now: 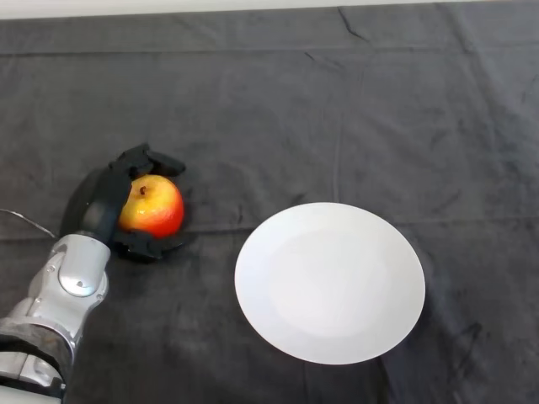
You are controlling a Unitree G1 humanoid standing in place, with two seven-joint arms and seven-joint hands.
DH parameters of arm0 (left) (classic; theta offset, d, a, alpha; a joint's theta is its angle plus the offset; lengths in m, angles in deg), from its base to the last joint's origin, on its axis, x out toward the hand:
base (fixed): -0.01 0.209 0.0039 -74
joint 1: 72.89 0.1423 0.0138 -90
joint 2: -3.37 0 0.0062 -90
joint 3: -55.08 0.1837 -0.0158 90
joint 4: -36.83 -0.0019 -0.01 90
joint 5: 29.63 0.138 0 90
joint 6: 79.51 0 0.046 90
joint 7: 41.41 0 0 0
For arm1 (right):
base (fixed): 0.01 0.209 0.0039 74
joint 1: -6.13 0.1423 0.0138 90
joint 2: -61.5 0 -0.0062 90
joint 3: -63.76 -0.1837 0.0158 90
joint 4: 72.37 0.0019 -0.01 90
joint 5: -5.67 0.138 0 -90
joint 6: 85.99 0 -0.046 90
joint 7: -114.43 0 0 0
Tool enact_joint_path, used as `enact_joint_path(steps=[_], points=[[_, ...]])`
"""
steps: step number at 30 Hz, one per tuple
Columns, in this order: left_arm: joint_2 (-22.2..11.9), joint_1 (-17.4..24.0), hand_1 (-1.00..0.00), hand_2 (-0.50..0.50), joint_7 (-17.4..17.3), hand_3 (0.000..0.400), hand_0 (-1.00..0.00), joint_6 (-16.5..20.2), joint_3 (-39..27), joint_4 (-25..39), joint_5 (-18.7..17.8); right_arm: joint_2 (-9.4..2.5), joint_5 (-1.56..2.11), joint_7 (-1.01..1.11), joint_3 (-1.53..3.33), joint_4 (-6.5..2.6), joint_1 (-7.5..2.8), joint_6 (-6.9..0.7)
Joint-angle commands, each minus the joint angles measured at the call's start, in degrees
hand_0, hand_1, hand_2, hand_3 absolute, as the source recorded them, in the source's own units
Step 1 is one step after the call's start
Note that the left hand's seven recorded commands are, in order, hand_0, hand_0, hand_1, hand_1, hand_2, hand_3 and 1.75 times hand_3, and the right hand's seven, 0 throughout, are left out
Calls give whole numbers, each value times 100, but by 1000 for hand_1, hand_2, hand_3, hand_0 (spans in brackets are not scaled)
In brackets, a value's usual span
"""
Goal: Move the apple to the plate
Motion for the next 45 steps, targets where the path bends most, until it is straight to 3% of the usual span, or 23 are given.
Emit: enact_joint_path(steps=[1,10,18,36,45], points=[[-252,-348,-1000,0,238,400,-1000,-112,77,114,164,100,53,1,-23,-33,-202,35],[-129,-372,-1000,0,1277,400,-1000,-456,245,332,525,102,53,3,-24,-37,-200,34],[105,-442,-1000,0,1982,400,-1000,-624,471,420,848,106,53,4,-25,-44,-197,34],[561,-637,-1000,0,2804,400,-1000,-864,1046,592,1314,115,54,10,-28,-64,-189,32],[875,-661,-1000,0,3194,400,-1000,-794,1516,722,1533,119,53,13,-30,-73,-186,32]])
